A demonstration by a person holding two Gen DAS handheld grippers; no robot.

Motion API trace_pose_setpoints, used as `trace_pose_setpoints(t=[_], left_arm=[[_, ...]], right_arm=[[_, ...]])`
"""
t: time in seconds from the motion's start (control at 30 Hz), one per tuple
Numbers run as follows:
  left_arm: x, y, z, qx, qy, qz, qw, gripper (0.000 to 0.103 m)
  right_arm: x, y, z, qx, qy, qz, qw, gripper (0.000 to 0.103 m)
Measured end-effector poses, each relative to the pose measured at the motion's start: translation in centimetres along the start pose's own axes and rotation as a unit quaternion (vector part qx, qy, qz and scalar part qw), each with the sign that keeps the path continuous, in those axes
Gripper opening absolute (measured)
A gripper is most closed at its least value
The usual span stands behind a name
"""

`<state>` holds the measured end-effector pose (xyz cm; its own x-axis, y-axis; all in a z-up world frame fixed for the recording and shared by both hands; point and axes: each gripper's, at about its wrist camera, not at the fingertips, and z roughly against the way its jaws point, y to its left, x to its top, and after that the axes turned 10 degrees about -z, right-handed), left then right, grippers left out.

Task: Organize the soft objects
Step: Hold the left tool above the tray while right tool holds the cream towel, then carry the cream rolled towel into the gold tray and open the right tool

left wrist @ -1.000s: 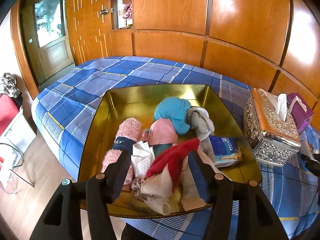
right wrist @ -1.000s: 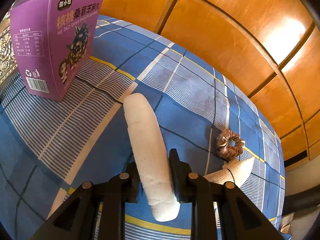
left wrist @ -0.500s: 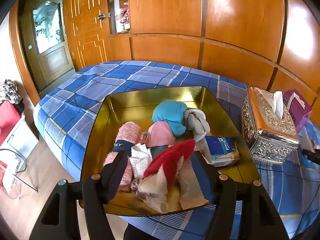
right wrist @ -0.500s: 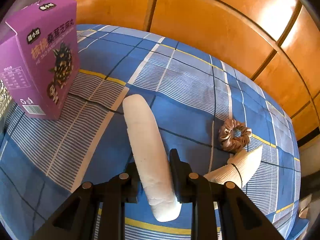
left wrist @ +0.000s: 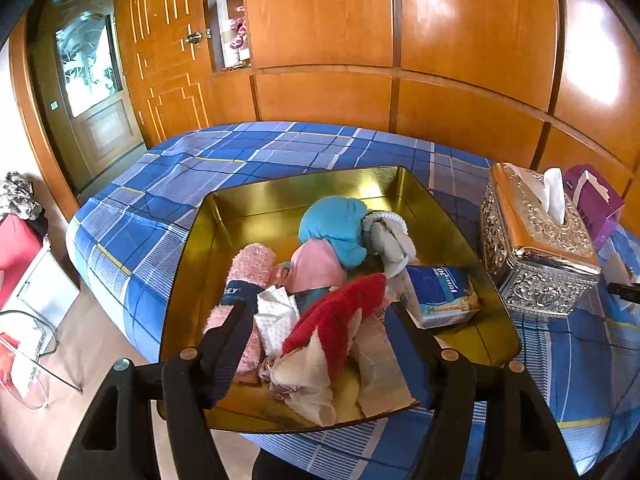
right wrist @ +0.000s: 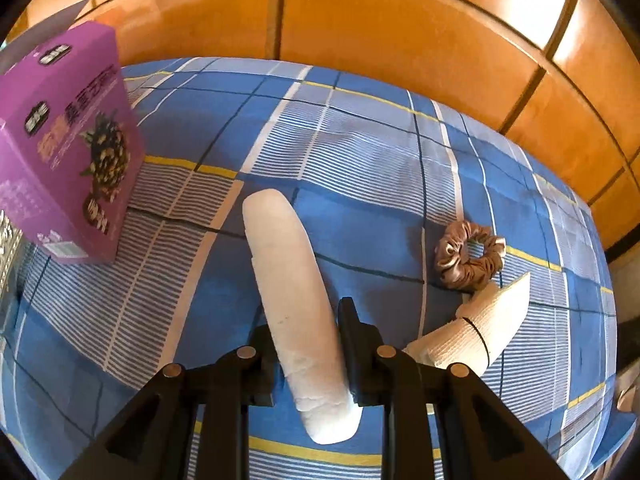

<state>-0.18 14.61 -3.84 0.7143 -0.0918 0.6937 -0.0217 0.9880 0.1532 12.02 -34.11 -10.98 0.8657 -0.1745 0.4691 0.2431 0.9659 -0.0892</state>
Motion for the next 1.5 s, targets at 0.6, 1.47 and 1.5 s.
trace_pose_setpoints(t=[0.6, 1.47, 1.5], left_arm=[[-0.7, 0.2, 0.1, -0.012, 0.001, -0.005, 0.9999, 0.074], [-1.1, 5.4, 1.7, 0.023, -0.014, 0.050, 0.9984, 0.079], [-1.1, 5.9, 1.7, 0.028, -0.015, 0.058, 0.9978, 0.079]], right_arm=[[9.1, 2.2, 3.7, -0.061, 0.017, 0.024, 0.998, 0.021], [3.3, 37.4, 17.9, 0.266, -0.006, 0.280, 0.922, 0.021], [2.0, 38.1, 17.5, 0.269, 0.006, 0.285, 0.920, 0.021]])
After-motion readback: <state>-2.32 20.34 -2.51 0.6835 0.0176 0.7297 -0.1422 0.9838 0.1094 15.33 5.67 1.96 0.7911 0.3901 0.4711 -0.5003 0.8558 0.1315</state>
